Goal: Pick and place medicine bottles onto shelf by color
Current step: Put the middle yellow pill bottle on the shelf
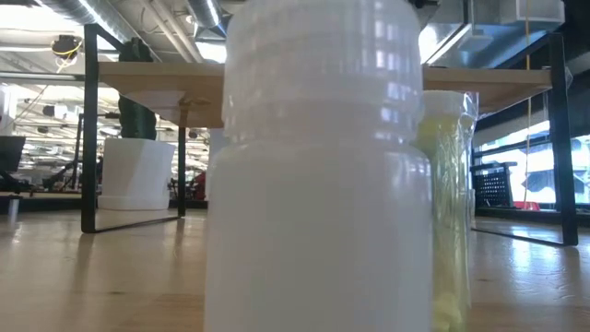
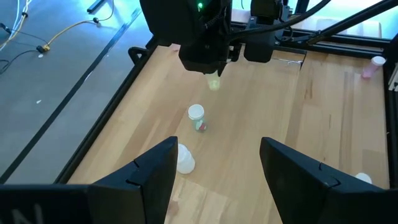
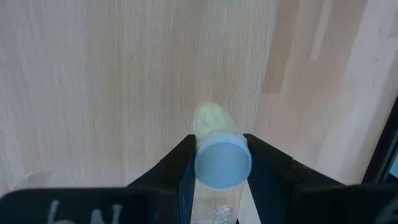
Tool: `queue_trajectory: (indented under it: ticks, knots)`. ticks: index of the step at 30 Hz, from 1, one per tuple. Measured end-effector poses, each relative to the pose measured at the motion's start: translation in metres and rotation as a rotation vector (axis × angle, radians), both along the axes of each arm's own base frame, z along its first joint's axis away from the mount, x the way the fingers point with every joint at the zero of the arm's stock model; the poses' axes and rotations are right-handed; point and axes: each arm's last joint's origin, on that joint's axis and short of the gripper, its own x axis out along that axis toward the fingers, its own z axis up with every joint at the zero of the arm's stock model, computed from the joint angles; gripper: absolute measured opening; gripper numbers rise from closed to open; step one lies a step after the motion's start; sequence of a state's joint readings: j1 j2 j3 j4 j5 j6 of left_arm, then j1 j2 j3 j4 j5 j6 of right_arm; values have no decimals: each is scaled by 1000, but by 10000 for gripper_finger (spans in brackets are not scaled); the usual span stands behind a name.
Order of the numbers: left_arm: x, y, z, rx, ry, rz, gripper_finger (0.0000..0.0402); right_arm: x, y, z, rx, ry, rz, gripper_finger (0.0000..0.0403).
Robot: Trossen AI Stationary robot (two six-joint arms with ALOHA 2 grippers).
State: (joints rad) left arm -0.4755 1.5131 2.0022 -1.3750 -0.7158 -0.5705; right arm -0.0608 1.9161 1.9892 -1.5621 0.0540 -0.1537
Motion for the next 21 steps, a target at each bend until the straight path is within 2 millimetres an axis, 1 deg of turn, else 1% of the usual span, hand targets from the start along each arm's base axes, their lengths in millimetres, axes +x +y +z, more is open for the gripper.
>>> queue_trajectory:
  ticks: [2,7,11,21]
  knots:
    - [0,0,0,0,0,0,222,0,0,0,-1,-3,-32,123]
    - [0,0,0,0,0,0,222,1,0,0,-2,-7,-37,123]
    - [0,0,0,0,0,0,222,1,3,0,-2,-7,20,123]
    - [0,0,0,-1,-1,0,222,2,6,0,-34,-8,27,123]
